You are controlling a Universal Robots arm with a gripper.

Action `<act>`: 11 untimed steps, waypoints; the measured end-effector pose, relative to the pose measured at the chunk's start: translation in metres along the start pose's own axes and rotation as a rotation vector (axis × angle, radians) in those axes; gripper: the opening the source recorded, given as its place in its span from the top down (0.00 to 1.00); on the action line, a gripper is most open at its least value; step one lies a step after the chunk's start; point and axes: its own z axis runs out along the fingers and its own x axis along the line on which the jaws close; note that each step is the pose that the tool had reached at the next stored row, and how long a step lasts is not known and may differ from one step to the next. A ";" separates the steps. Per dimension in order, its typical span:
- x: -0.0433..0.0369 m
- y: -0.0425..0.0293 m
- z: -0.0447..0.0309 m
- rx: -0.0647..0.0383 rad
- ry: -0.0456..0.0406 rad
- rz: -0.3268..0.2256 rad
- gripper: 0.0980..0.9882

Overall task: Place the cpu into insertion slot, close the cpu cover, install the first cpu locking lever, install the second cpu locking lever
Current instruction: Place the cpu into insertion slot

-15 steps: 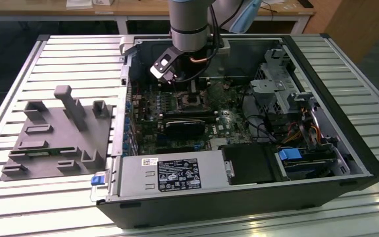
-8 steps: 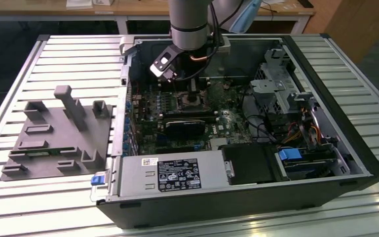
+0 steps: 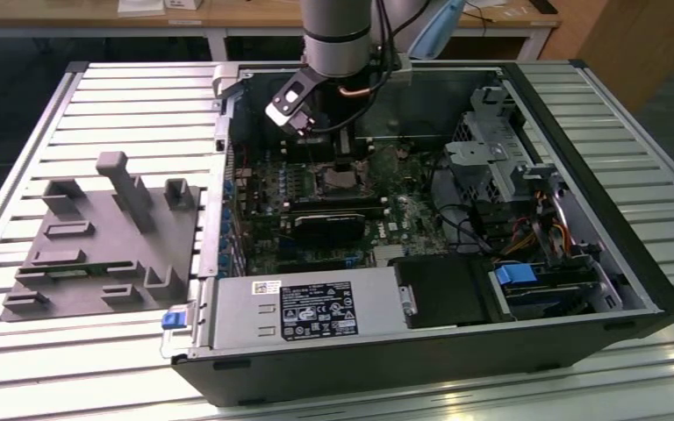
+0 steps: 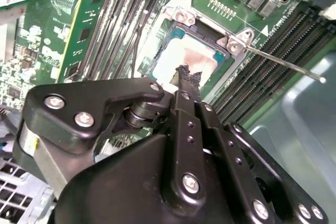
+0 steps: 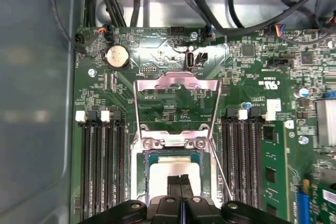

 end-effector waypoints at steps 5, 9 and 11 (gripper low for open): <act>-0.0003 0.0011 -0.0115 0.000 0.0000 0.000 1.00; -0.0005 0.0020 -0.0202 0.000 0.0000 0.000 1.00; -0.0006 0.0023 -0.0240 0.000 0.0000 0.000 1.00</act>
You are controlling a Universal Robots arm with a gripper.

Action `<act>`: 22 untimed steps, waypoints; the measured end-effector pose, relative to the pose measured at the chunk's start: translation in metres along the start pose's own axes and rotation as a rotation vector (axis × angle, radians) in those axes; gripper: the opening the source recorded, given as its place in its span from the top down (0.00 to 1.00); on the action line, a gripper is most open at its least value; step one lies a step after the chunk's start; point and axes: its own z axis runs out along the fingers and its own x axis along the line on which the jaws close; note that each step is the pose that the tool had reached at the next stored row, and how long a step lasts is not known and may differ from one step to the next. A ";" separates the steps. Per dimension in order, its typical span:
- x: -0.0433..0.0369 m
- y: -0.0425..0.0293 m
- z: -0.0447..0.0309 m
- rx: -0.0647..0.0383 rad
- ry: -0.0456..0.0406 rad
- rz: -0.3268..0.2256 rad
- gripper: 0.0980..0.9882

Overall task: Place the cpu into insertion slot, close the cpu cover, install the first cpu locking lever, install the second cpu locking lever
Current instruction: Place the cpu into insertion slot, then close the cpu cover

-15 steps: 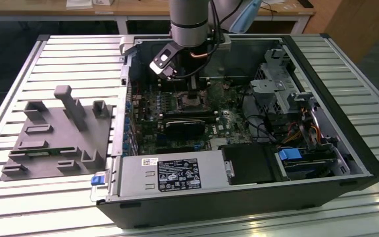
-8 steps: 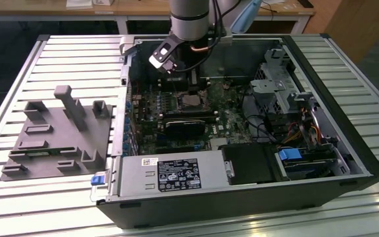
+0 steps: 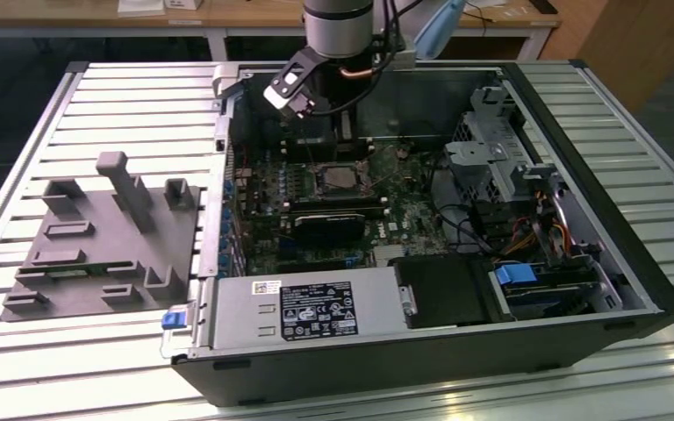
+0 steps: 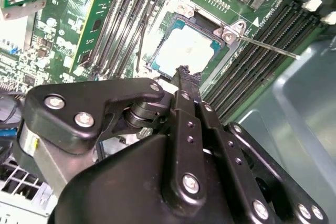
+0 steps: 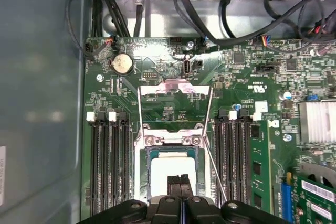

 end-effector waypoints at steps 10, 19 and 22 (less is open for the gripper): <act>-0.0001 0.0003 -0.0037 0.000 0.0000 0.000 1.00; -0.0002 0.0007 -0.0078 0.000 -0.0001 0.000 1.00; -0.0003 0.0011 -0.0114 0.000 -0.0001 0.000 1.00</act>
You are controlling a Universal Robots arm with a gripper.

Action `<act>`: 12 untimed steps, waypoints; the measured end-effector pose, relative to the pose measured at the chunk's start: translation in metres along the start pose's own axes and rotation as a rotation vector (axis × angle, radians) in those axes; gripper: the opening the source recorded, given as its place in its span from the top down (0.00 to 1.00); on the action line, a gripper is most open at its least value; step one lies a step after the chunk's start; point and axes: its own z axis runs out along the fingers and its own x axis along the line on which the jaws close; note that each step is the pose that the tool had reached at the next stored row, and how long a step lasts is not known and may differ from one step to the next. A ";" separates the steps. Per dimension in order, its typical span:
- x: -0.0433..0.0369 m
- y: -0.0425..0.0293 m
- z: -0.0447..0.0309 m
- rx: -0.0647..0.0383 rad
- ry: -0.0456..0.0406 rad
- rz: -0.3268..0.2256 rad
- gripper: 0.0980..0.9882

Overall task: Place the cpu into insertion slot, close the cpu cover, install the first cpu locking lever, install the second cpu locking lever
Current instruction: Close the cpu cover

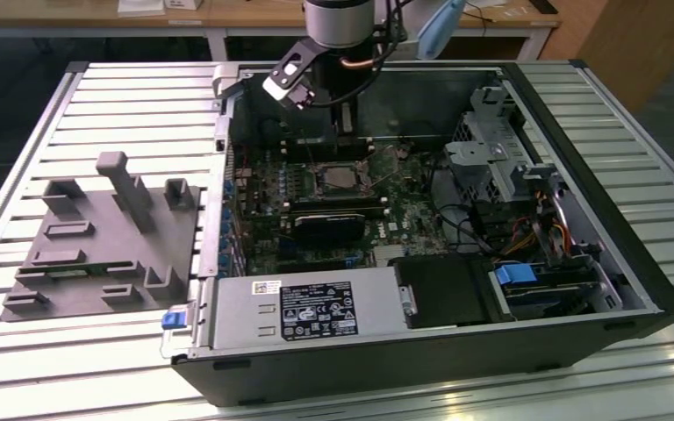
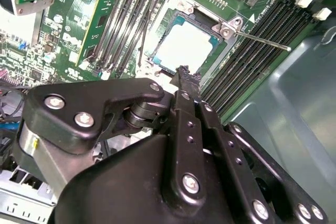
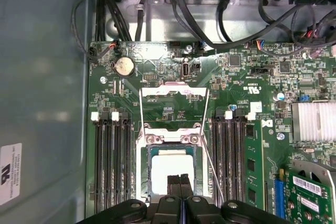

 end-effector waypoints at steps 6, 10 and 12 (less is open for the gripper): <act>-0.0001 0.0005 -0.0045 0.000 0.0002 0.000 1.00; -0.0001 0.0005 -0.0047 0.000 0.0000 0.000 1.00; -0.0001 0.0009 -0.0047 0.000 0.0000 0.000 1.00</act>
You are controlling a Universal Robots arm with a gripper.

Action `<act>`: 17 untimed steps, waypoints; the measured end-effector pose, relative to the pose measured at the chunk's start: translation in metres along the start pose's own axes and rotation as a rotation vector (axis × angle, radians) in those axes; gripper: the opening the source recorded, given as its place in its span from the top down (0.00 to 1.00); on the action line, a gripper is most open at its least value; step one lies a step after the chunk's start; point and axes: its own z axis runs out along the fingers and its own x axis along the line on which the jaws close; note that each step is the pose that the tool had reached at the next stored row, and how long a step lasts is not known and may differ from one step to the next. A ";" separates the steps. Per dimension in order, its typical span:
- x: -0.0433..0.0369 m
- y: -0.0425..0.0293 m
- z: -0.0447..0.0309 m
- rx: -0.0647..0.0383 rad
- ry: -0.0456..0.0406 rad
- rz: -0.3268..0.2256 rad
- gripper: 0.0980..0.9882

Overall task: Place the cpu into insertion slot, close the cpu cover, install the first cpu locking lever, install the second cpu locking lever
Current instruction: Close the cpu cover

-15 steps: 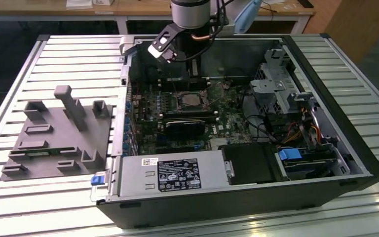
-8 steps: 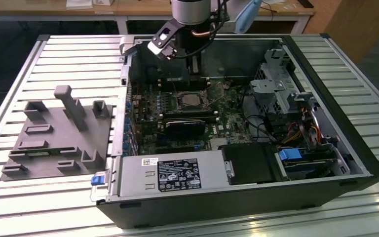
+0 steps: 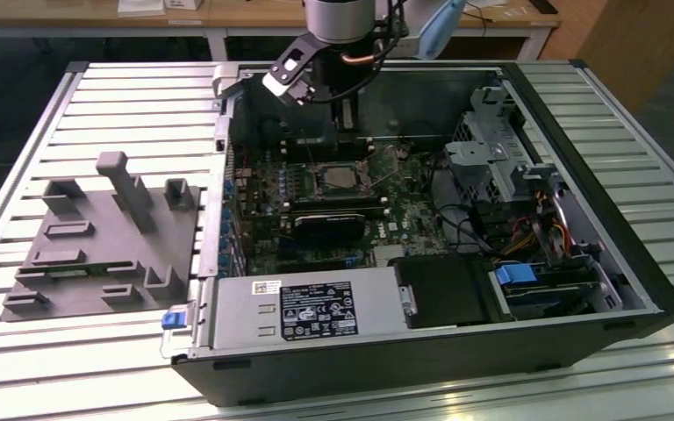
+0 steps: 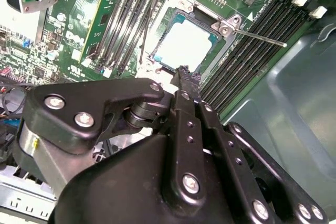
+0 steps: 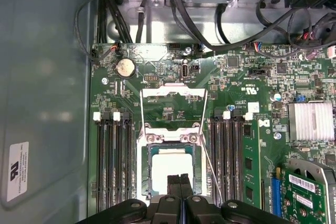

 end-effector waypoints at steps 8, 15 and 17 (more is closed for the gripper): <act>0.0002 0.0052 0.0005 0.000 0.0000 0.000 1.00; 0.0003 0.0098 0.0009 0.000 0.0000 0.000 1.00; 0.0004 0.0112 0.0011 0.000 0.0000 0.000 1.00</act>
